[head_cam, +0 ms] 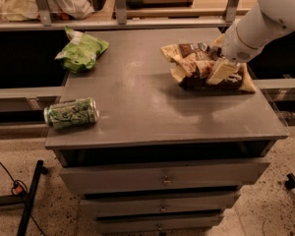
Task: Move brown chip bag near green can
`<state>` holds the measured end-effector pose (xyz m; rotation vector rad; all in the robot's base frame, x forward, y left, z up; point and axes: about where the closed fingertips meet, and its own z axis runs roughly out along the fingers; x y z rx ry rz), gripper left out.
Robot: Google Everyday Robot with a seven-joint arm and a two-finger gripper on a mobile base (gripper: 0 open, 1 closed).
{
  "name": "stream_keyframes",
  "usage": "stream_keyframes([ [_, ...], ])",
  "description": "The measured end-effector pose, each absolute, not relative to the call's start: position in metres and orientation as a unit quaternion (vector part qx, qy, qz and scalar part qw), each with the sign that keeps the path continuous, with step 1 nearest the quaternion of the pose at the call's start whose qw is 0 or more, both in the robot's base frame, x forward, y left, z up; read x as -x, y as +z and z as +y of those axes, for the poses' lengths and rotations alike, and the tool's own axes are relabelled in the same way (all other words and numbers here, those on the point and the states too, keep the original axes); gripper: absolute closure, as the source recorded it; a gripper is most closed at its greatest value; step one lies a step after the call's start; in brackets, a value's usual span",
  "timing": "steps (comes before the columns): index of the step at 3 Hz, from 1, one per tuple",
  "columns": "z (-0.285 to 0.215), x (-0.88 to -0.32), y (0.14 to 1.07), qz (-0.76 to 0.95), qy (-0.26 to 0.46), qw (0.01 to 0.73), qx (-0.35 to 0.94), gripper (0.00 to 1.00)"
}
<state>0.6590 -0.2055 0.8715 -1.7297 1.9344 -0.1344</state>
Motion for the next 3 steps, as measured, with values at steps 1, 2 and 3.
stream_keyframes([
  [1, -0.203, -0.641, 0.876, 0.712, -0.053, 0.271, 0.646, 0.63],
  [2, -0.198, -0.621, 0.891, 0.708, -0.067, 0.285, 0.643, 0.88],
  [3, -0.197, -0.608, 0.915, 0.716, -0.076, 0.284, 0.633, 1.00],
])
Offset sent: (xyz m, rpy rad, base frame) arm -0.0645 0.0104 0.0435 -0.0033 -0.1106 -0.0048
